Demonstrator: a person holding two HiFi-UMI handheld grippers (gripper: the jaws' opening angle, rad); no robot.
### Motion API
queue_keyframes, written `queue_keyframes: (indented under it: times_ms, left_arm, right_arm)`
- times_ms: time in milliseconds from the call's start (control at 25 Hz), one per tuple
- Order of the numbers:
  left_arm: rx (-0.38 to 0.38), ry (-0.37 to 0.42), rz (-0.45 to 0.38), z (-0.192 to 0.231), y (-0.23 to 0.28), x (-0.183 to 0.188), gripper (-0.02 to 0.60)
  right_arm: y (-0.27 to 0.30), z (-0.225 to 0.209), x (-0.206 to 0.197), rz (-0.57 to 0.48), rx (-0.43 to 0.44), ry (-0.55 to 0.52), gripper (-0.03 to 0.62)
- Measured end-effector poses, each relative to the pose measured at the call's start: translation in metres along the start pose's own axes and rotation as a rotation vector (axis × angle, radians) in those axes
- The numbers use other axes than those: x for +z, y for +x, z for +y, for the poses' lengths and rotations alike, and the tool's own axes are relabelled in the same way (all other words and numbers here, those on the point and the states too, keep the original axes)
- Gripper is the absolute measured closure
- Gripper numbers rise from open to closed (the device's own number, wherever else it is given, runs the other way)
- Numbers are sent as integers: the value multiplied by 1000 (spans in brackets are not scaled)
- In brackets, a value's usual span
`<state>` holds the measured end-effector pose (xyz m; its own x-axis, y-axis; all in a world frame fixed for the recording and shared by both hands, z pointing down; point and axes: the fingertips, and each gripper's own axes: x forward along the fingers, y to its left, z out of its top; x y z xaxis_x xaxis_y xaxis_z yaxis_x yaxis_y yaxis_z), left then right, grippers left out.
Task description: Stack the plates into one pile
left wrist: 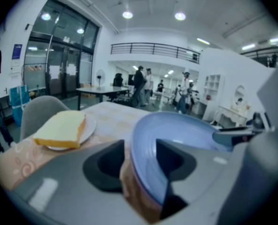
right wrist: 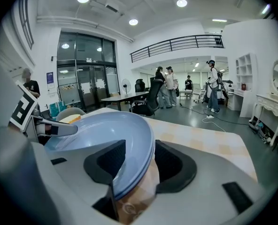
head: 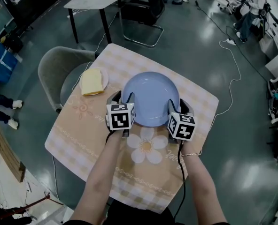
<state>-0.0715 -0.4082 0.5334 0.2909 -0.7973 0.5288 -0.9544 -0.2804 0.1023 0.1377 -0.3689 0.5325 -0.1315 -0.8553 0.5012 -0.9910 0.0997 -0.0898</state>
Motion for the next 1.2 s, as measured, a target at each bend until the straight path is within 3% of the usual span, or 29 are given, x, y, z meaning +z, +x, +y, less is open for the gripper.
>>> queue_keyframes:
  times_ms: [280,640,840,960,1200]
  left_arm:
    - [-5,0,-29,-1,-8,10,373]
    - [-13,15,-111,-7,-38,35,430]
    - [2,41,-164,-10,-60,47,457]
    - [14,42,-193,-12,-74,53,471]
    - [27,40,-251,-18,-110,61,485]
  right_arm:
    - [-5,0,9,-54,5,11,418]
    - [-28,-1,35,-146,-6,-22,424]
    - [-50,3,50,-202,13,-35,462]
    - [-65,5,59,-234,34,-39,523]
    - [-105,7,74,-303,49,-36,542]
